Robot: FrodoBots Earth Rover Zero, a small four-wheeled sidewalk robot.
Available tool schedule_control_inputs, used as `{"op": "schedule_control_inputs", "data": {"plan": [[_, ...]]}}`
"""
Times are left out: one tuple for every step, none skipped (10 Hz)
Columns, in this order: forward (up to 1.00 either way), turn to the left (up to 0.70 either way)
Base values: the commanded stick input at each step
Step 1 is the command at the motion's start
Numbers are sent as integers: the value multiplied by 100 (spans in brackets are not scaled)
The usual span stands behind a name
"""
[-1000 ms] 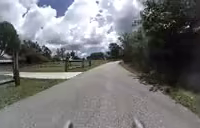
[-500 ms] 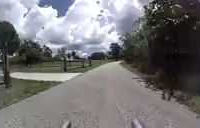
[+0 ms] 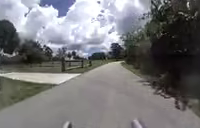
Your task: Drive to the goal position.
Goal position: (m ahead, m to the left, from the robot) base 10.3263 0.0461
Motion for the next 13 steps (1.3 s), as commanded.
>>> {"op": "schedule_control_inputs", "data": {"plan": [[70,1],[70,1],[70,1],[70,1],[70,1],[70,1],[70,1],[70,1],[70,1],[70,1],[70,1],[70,1],[70,1]]}}
